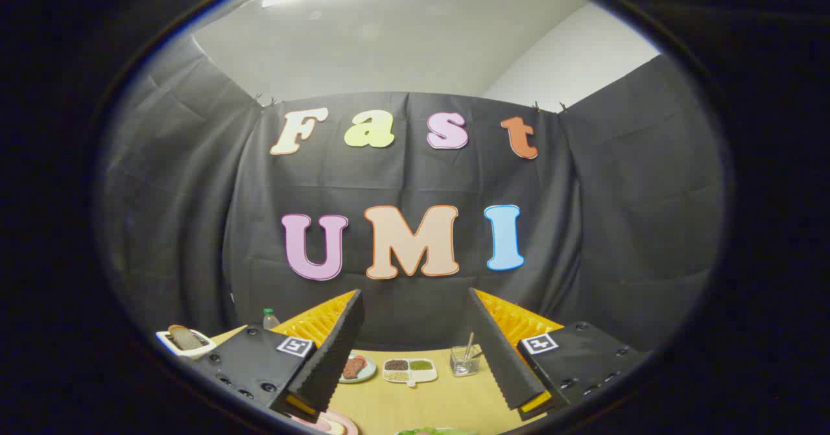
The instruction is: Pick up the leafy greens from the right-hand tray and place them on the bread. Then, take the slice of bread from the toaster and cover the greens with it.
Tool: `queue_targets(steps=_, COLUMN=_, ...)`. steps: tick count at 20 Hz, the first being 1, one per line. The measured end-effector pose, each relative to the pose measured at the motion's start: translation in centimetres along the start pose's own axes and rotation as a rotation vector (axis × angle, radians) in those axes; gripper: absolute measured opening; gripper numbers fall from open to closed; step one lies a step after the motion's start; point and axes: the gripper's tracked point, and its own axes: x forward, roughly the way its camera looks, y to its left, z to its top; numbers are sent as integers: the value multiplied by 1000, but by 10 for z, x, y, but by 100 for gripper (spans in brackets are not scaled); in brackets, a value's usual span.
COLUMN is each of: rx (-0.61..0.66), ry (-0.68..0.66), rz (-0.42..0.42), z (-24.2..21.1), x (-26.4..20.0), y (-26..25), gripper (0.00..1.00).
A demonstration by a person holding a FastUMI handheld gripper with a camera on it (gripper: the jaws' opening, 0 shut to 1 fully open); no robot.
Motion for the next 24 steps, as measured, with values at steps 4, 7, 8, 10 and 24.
queue_targets(steps=4, rx=10, ry=4, rz=-9, z=-2, x=3, y=-5, gripper=100)
queue_targets(steps=7, rx=18, ry=15, rz=-17, z=-7, x=5, y=-11, gripper=100)
queue_targets(steps=8, rx=20, ry=20, rz=-18, z=-10, x=7, y=-12, gripper=100)
queue_targets(steps=10, rx=24, ry=26, rz=-20, z=-12, x=8, y=-15, gripper=100)
queue_targets(steps=24, rx=19, ry=42, rz=0, z=-24, x=19, y=-36, gripper=100)
